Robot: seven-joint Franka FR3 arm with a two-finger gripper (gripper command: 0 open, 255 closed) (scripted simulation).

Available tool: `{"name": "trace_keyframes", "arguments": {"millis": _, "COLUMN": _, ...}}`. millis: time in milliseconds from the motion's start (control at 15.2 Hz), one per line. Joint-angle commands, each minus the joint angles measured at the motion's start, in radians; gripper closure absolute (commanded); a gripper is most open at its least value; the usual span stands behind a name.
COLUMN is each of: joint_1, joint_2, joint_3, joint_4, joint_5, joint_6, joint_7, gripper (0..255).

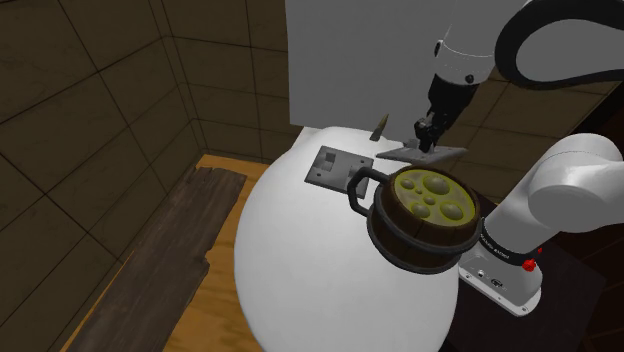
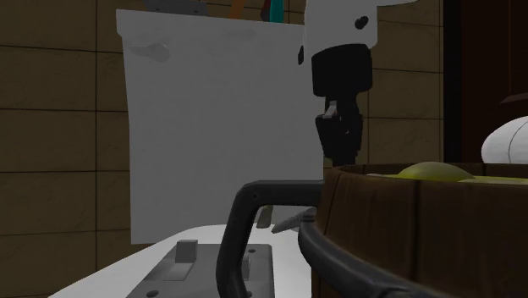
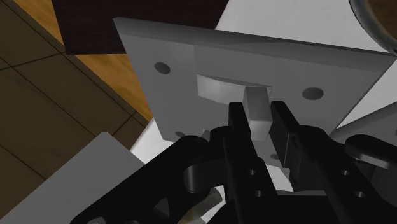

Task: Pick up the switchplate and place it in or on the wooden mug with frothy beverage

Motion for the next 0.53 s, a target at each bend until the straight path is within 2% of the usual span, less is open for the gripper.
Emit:
{"name": "trace_keyframes", "arguments": {"millis": 0, "joint_1": -0.002, "joint_2": -0.001, "joint_3": -0.004, "joint_4": 0.026, "joint_5": -0.005, "joint_6": -0.027, "joint_7": 0.0, "gripper": 255}}
{"name": "trace_keyframes", "arguments": {"millis": 462, "joint_1": -0.014, "joint_2": 0.006, "joint_3": -0.025, "joint_4": 0.122, "joint_5": -0.025, "joint_6": -0.115, "joint_7": -0.006, "gripper": 255}}
